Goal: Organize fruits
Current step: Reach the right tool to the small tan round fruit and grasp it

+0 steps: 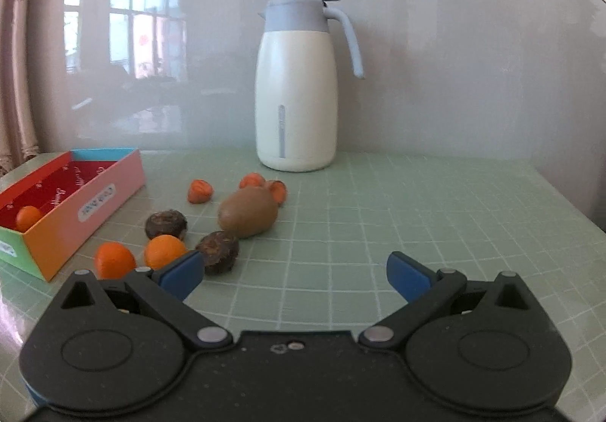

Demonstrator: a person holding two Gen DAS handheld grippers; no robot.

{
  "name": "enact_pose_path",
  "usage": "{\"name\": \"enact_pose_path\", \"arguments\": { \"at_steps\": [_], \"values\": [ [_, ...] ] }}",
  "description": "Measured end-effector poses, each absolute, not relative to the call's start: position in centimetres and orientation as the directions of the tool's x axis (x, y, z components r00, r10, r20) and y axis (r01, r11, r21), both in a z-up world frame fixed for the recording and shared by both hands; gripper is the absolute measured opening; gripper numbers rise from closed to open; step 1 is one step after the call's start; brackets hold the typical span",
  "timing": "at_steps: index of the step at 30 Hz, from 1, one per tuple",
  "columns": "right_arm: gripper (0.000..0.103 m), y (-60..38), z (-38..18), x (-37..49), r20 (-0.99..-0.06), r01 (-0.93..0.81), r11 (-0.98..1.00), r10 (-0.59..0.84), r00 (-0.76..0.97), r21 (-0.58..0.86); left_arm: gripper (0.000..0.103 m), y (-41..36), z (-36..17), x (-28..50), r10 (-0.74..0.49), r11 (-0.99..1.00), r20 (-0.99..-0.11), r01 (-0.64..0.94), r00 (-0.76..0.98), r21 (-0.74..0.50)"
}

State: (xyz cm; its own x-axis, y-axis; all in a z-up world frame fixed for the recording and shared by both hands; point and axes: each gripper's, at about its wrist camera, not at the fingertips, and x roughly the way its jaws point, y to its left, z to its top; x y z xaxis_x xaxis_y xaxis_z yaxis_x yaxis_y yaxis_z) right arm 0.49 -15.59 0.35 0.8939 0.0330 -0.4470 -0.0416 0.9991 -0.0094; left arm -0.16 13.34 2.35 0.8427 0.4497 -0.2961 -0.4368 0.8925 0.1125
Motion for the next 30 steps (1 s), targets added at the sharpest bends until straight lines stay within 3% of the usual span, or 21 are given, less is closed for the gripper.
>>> {"name": "enact_pose_path", "arguments": {
  "at_steps": [3,7,11,15,17,21,30],
  "values": [
    [0.097,-16.4,0.2,0.6,-0.449,-0.038,0.998,0.056,0.892,0.049,0.103,13.6,2.5,-0.4,0.482,0.875,-0.274,-0.470,0.832,0.113],
    [0.103,-15.5,0.1,0.1,-0.420,-0.098,0.994,0.110,0.901,0.051,0.103,14.0,2.6,-0.5,0.517,0.855,-0.258,-0.505,0.816,0.118],
    [0.103,-13.6,-0.3,0.6,-0.474,-0.153,0.988,0.136,0.870,0.004,0.103,14.2,2.6,-0.6,0.558,0.830,-0.241,-0.542,0.794,0.134],
    [0.099,-11.2,-0.1,-0.2,-0.421,-0.213,0.971,0.150,0.894,-0.105,0.103,15.3,2.8,-0.9,0.538,0.839,-0.265,-0.538,0.800,0.078],
    [0.097,-10.4,-0.3,-0.3,-0.434,-0.273,0.958,0.211,0.876,-0.084,0.103,15.7,2.8,-1.0,0.534,0.841,-0.272,-0.537,0.801,0.067],
    [0.070,-8.3,-1.1,0.2,-0.487,-0.316,0.940,0.217,0.846,-0.130,0.103,16.4,2.8,-1.3,0.511,0.851,-0.282,-0.524,0.812,0.032],
    [0.047,-7.1,-1.9,0.9,-0.539,-0.344,0.935,0.244,0.807,-0.092,0.103,17.8,2.5,-1.4,0.518,0.844,-0.300,-0.537,0.801,0.023]
  ]
}}
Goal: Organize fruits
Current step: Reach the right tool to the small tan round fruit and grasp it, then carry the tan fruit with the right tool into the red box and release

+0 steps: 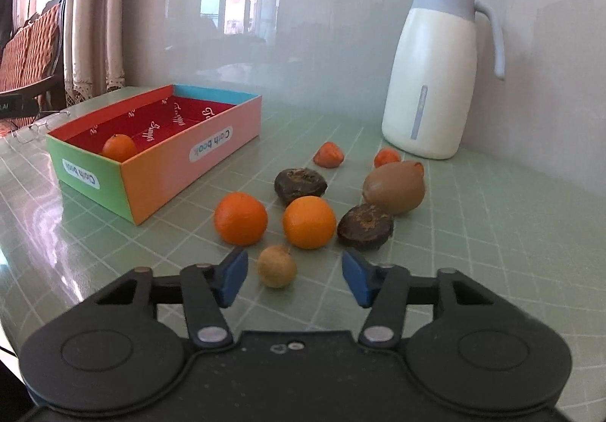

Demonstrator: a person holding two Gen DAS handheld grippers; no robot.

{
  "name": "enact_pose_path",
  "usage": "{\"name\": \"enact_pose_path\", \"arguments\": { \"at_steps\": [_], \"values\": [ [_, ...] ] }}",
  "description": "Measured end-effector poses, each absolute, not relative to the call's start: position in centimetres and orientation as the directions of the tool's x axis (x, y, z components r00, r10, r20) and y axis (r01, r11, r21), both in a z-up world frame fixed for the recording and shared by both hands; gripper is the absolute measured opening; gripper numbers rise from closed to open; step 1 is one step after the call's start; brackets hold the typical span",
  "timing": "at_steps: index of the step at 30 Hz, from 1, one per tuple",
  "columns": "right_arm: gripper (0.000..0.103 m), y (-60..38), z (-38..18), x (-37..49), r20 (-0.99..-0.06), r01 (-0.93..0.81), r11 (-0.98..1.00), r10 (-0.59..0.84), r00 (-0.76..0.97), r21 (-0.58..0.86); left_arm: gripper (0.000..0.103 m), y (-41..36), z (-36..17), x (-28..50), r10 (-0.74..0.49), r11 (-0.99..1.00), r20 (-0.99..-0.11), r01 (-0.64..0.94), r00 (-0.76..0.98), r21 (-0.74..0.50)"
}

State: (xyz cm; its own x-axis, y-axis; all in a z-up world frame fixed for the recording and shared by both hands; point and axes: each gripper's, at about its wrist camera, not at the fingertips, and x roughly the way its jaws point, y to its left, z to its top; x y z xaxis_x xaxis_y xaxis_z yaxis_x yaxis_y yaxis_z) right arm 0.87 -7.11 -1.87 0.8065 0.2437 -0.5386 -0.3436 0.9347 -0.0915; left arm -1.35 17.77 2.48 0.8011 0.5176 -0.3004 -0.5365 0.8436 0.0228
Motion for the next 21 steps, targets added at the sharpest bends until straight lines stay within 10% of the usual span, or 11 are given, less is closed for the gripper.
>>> {"name": "enact_pose_path", "arguments": {
  "at_steps": [7,21],
  "values": [
    [0.023,-6.2,-2.2,1.3,-0.573,-0.353,0.933,0.252,0.780,-0.070,0.103,17.9,2.4,-1.3,0.510,0.849,-0.307,-0.527,0.803,0.035],
    [0.023,-5.4,-0.6,0.9,-0.554,-0.337,0.941,0.264,0.789,-0.032,0.103,18.7,2.4,-1.9,0.510,0.846,-0.313,-0.533,0.801,0.014]
  ]
}}
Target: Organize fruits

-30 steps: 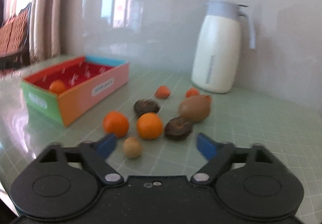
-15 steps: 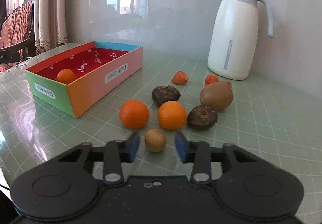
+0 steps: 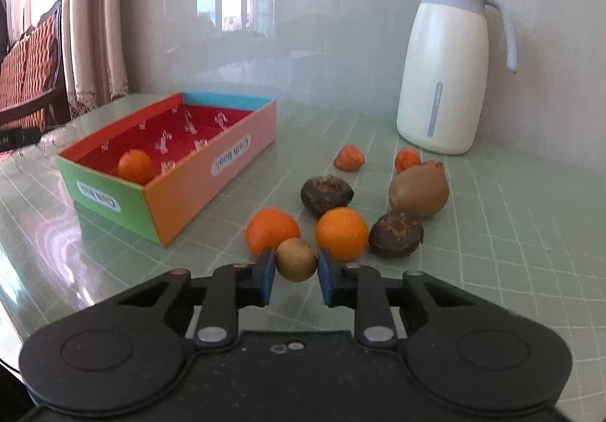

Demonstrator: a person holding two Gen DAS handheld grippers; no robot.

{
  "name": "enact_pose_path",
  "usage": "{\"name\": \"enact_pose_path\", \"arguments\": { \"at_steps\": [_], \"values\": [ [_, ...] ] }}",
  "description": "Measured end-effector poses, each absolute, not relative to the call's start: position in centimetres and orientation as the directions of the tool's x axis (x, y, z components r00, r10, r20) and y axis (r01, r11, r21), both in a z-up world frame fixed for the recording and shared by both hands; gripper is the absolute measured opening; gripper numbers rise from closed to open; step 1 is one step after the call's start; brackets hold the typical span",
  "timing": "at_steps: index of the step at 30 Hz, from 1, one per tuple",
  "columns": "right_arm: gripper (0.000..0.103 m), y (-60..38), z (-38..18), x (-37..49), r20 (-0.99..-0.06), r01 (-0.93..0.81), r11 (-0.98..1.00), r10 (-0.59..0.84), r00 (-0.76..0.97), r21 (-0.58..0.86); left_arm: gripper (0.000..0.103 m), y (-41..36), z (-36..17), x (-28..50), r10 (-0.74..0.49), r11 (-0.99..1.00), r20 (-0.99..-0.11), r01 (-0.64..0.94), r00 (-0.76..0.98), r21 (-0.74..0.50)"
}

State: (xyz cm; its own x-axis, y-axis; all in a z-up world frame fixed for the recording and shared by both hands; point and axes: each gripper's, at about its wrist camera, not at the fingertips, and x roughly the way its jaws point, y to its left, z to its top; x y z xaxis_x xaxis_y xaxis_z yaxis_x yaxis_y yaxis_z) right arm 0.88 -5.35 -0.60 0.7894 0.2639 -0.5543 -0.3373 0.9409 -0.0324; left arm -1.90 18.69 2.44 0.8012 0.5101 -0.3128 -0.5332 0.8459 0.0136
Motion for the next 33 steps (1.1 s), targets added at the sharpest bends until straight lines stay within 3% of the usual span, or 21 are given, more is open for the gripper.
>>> {"name": "enact_pose_path", "arguments": {
  "at_steps": [9,16,28,33],
  "values": [
    [0.023,-4.6,1.5,1.8,-0.488,-0.322,0.946,0.294,0.822,0.028,0.103,19.3,2.3,-2.1,0.514,0.838,-0.324,-0.545,0.794,-0.006],
    [0.023,-1.0,2.2,2.5,-0.458,-0.405,0.914,0.372,0.807,0.029,0.103,19.6,2.2,-2.2,0.513,0.838,-0.328,-0.545,0.793,-0.005],
    [0.023,3.4,2.2,3.2,-0.451,-0.511,0.859,0.464,0.763,0.019,0.103,19.6,2.1,-2.2,0.497,0.846,-0.341,-0.533,0.798,-0.017],
    [0.027,4.1,1.8,3.5,-0.456,-0.515,0.857,0.458,0.763,-0.002,0.103,19.6,2.1,-2.3,0.498,0.845,-0.343,-0.534,0.797,-0.014]
  ]
}}
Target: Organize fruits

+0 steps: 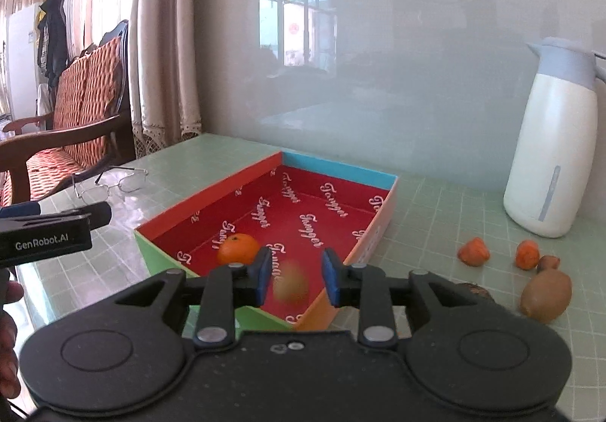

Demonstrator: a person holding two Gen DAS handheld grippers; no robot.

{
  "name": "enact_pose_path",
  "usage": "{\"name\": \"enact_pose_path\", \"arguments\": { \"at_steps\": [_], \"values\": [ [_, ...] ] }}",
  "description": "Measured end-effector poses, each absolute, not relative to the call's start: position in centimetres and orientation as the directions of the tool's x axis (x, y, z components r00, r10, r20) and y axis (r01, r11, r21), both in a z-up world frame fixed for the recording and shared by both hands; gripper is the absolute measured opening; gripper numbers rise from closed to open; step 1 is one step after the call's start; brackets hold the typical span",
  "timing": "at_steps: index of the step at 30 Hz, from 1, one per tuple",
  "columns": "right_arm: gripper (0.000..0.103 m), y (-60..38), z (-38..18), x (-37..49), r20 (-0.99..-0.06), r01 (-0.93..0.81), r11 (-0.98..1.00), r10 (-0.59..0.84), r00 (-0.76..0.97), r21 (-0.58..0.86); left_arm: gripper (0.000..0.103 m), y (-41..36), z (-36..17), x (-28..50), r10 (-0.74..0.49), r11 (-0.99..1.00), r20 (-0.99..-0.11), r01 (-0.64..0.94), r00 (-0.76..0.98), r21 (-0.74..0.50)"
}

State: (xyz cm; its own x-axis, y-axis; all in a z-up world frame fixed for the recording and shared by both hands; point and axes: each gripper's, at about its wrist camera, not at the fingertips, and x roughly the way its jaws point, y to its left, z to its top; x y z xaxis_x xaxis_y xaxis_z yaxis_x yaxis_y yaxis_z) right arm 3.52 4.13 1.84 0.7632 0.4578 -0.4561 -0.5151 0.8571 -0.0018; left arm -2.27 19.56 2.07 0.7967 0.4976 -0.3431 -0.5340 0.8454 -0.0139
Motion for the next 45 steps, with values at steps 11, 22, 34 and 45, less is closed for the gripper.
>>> {"name": "enact_pose_path", "arguments": {
  "at_steps": [11,22,34,45],
  "values": [
    [0.027,2.3,2.2,3.3,-0.434,-0.474,0.880,0.435,0.789,0.019,0.103,18.0,2.3,-1.9,0.449,0.874,-0.337,-0.485,0.828,-0.026],
    [0.028,-5.7,3.1,4.5,-0.406,-0.280,0.958,0.280,0.870,0.062,0.103,11.9,3.1,-0.8,0.286,0.948,-0.301,-0.314,0.910,-0.049],
    [0.029,-12.5,3.2,4.5,-0.399,-0.137,0.986,0.162,0.903,0.091,0.103,4.5,3.2,-0.5,0.067,0.995,-0.208,-0.082,0.976,-0.065],
    [0.029,-14.9,3.2,4.2,-0.394,-0.093,0.991,0.123,0.911,0.095,0.103,2.2,3.2,0.1,0.024,0.997,-0.265,-0.041,0.964,-0.058]
  ]
}}
